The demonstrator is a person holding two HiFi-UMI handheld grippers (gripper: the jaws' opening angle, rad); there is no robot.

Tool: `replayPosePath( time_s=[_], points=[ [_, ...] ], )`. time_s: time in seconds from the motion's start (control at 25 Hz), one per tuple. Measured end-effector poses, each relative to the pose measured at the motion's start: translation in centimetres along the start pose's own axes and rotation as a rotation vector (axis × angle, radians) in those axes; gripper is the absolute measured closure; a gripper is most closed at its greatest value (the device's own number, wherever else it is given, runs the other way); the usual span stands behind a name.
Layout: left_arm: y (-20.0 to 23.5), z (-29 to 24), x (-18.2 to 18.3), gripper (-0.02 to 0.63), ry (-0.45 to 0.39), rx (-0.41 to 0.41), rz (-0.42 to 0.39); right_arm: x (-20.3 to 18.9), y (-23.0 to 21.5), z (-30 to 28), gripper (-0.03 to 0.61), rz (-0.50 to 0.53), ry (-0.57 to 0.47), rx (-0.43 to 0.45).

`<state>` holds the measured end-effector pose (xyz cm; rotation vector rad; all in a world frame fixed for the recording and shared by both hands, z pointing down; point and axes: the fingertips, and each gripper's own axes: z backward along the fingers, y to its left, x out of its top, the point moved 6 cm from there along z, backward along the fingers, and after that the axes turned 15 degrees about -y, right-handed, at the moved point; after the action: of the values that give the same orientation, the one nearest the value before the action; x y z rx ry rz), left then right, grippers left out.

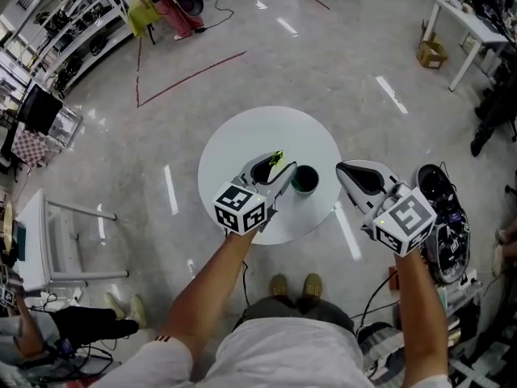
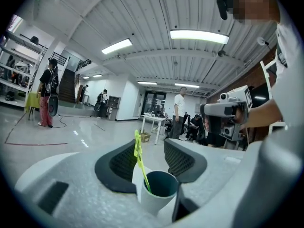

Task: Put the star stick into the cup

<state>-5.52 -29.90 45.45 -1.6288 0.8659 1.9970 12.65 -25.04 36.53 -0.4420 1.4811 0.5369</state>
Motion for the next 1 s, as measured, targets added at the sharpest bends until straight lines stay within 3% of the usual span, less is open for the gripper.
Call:
replayPosePath(
  time_s=[0.48,0.92,1.0],
  points=[
    [1.4,1.9,2.3,0.347,-0.010,0.044,-0.078,0.6,1.1,-0.9,0.568,0.007,-0.016,0.022],
    [-2.0,2.3,8.9,0.351,-0.166,-0.037,-0.177,2.0,1.7,-0.7,0.568,0.025,-0.056,0.023],
    [-3.0,2.1,10.4,0.382,-0.204,-0.058,-0.183,2.6,1.7,-0.7,0.568,0.028,-0.067,0.024]
  ],
)
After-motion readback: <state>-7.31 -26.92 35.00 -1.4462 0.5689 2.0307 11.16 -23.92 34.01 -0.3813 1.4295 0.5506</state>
